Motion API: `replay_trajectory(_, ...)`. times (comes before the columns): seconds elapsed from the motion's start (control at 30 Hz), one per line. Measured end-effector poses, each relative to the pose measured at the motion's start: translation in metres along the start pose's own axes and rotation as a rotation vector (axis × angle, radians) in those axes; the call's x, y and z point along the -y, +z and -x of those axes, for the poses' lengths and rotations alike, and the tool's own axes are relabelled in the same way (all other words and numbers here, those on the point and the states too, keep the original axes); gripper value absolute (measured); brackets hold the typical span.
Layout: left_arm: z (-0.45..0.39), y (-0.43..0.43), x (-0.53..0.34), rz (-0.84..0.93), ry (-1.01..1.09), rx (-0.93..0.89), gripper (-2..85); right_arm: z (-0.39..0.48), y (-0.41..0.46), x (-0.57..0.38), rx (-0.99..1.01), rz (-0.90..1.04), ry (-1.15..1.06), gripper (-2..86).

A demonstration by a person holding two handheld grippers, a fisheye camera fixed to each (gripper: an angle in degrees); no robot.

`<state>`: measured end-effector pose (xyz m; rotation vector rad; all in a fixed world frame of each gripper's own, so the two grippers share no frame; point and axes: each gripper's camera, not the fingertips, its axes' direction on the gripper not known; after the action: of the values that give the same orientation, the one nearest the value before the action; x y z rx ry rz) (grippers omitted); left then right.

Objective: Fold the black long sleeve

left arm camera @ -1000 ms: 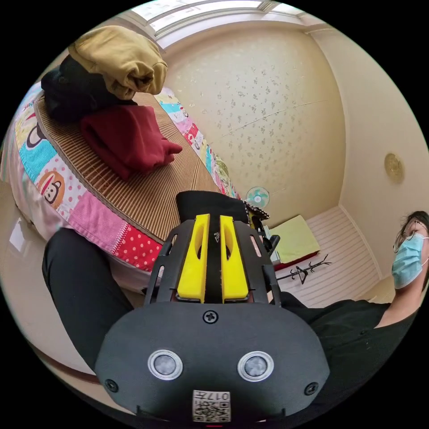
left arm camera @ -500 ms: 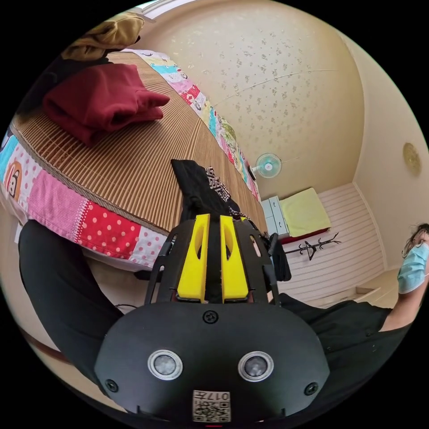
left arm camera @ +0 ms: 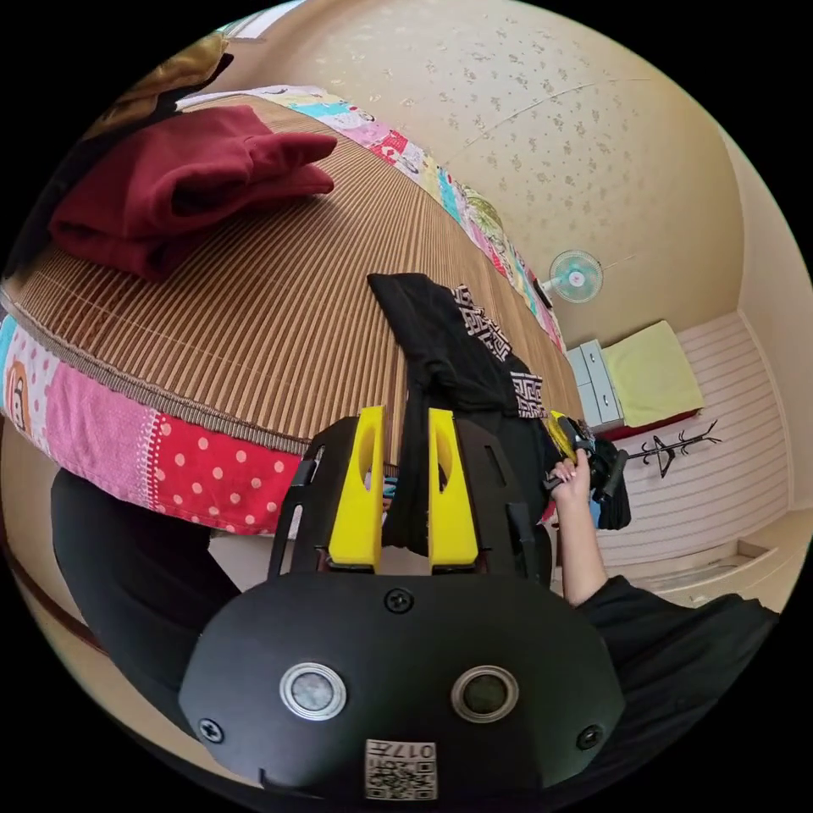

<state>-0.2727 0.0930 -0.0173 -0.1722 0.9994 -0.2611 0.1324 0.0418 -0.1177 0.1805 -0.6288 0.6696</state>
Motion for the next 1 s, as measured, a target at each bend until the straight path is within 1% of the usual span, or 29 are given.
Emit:
replay_trajectory(0.07,0.0,0.014,0.021,-0.021,-0.008,-0.043,11.2,0.02,-0.012,-0.022,-0.031,-0.003,-0.064,7.1)
replay_trajectory(0.13,-0.004,0.034,0.045,-0.001,-0.017,-0.013,11.7,0.043,-0.022,-0.052,-0.046,0.022,-0.137,7.1)
replay_trajectory(0.17,-0.006,0.051,0.06,0.038,-0.026,0.003,12.4,0.048,-0.023,-0.06,-0.05,0.03,-0.152,7.1)
replay_trajectory(0.23,-0.007,0.075,0.075,0.082,-0.046,0.027,11.4,0.063,-0.021,-0.087,-0.051,0.064,-0.181,7.3)
replay_trajectory(0.3,-0.006,0.088,0.087,0.081,-0.068,0.055,6.0,0.07,-0.016,-0.101,-0.028,0.092,-0.177,7.3)
replay_trajectory(0.37,0.0,0.08,0.091,0.033,-0.078,0.069,3.7,0.078,-0.01,-0.113,0.015,0.12,-0.17,7.2)
replay_trajectory(0.43,0.008,0.064,0.096,-0.015,-0.073,0.081,2.1,0.095,0.006,-0.124,0.093,0.197,-0.197,7.0)
replay_trajectory(0.47,0.015,0.056,0.101,-0.025,-0.067,0.1,1.1,0.101,0.011,-0.127,0.098,0.217,-0.204,6.9)
replay_trajectory(0.57,0.038,0.044,0.121,-0.008,-0.039,0.161,0.0,0.139,0.036,-0.15,0.08,0.307,-0.283,6.8)
replay_trajectory(0.63,0.05,0.037,0.131,-0.007,-0.016,0.165,-0.3,0.17,0.066,-0.175,0.037,0.419,-0.351,6.5)
replay_trajectory(0.7,0.06,0.028,0.138,-0.025,0.008,0.187,-0.3,0.193,0.08,-0.195,0.015,0.446,-0.381,6.7)
replay_trajectory(0.73,0.062,0.024,0.138,-0.035,0.008,0.185,-0.1,0.208,0.082,-0.206,0.006,0.434,-0.404,7.1)
replay_trajectory(0.83,0.07,0.018,0.126,-0.033,0.008,0.04,1.5,0.231,0.08,-0.222,-0.042,0.41,-0.418,7.7)
replay_trajectory(0.9,0.076,0.015,0.096,-0.027,-0.019,-0.031,8.7,0.231,0.072,-0.224,-0.019,0.395,-0.391,7.6)
replay_trajectory(1.0,0.066,0.008,0.044,-0.03,0.012,-0.043,12.1,0.227,0.052,-0.224,-0.005,0.357,-0.339,7.3)
